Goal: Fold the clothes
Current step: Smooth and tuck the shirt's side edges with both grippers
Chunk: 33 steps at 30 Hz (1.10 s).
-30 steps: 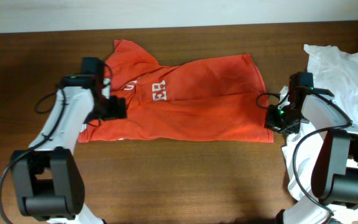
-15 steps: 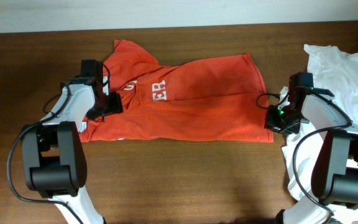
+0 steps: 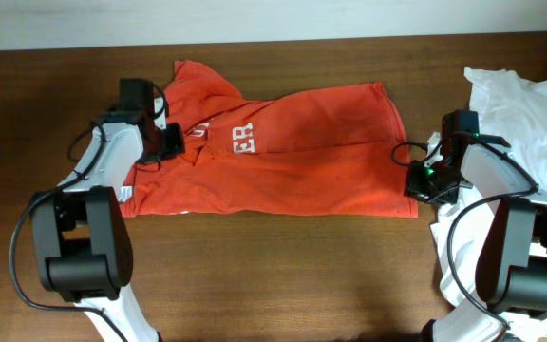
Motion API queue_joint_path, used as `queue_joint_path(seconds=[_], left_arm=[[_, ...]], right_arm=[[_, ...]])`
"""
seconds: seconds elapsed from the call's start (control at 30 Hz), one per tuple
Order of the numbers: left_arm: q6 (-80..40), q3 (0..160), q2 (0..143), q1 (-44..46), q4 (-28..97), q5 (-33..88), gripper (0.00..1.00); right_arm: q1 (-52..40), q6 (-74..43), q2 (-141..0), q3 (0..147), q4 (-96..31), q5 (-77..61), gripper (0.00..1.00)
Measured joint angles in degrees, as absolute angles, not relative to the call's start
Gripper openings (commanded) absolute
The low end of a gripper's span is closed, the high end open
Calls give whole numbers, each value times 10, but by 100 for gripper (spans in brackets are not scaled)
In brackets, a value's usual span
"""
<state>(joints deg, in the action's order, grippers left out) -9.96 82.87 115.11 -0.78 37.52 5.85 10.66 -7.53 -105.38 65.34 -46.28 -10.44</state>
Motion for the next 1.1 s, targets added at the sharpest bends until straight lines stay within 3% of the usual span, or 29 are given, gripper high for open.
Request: queue_joint_path(seconds=[0.07, 0.13, 0.2, 0.23, 0.33, 0.47, 0.83, 0.93, 0.97, 1.0, 1.1], left_arm=[[-98, 886, 1150, -8, 371, 60, 68], [-99, 942, 1141, -15, 373, 61, 82], [-101, 964, 1128, -25, 423, 62, 85], [-102, 965, 1124, -29, 460, 60, 84], [-101, 962, 1123, -30, 651, 15, 85], [-101, 938, 1123, -31, 701, -41, 86], [-126, 781, 1123, -84, 616, -43, 84], [-128, 741, 1123, -83, 575, -34, 74], [-131, 728, 1123, -83, 564, -33, 65], [-131, 720, 1121, -84, 554, -30, 55], [-131, 717, 1120, -86, 541, -26, 41]], right_arm=[[107, -75, -1054, 653, -463, -104, 30], [107, -75, -1054, 653, -463, -104, 30], [107, -76, -1054, 653, -463, -104, 31], [107, -75, -1054, 653, -464, -104, 38], [107, -75, -1054, 653, -465, -104, 37], [107, -75, -1054, 653, -475, -104, 38], [107, -75, -1054, 653, -508, -104, 38], [107, -75, -1054, 653, -515, -104, 38], [107, -75, -1054, 652, -517, -104, 37], [107, -75, -1054, 652, -521, -104, 28], [107, -76, -1054, 652, -532, -93, 25]])
